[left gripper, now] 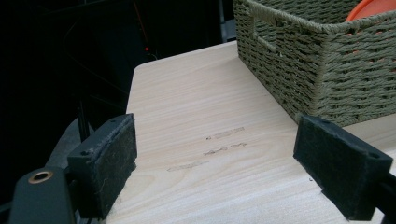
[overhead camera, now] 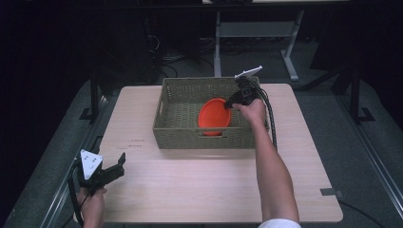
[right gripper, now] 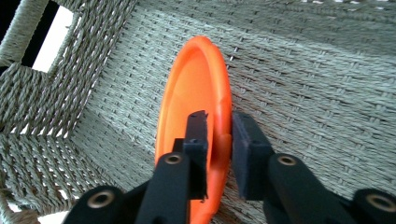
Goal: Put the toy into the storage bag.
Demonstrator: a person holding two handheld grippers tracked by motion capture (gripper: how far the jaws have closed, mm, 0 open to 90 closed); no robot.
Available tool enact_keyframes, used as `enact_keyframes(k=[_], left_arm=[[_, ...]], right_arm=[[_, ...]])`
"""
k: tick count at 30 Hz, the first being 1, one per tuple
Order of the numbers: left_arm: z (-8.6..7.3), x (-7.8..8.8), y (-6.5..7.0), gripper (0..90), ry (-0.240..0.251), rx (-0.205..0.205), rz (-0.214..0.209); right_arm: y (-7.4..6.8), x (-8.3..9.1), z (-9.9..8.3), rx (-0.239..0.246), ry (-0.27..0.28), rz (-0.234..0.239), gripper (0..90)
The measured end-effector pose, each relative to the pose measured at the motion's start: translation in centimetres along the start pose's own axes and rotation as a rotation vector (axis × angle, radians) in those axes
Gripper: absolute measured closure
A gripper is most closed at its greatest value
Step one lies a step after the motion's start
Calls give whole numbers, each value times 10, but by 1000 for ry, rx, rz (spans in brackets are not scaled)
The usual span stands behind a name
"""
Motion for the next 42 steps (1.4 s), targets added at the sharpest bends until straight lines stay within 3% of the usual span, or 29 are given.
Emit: enact_keyframes(k=[11,24,28,31,36,42], left_arm=[[0,0,1,127,-4,-1,0],[-1,0,-1,127,-2,2,4],[0,0,-1,127,-1,2,4],[-1,0,-1,127,-1,6,5],[0,0,0,127,-2,6,2],[0,0,3,127,-3,-5,-1]], right_arm=[[3,1,-3,-8,-29,-23,641],[0,2,-2,-7,-22,-30,566],[1,7,0,-13,2,-36,556],[0,14,2,-27,33,-13,561],[-1,18,0,-1,25,-16,531],[-2,23,-1,-8,31,8,474]])
Point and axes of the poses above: each handheld gripper's, and its own axes: x roughly backward along the jaws, z roughly out of its top, y roughly to its right, the point moved 10 cm from there along -x, roughly forward along the jaws, and after that the axes turned 2 degrees about -y, right-handed, at the moved point
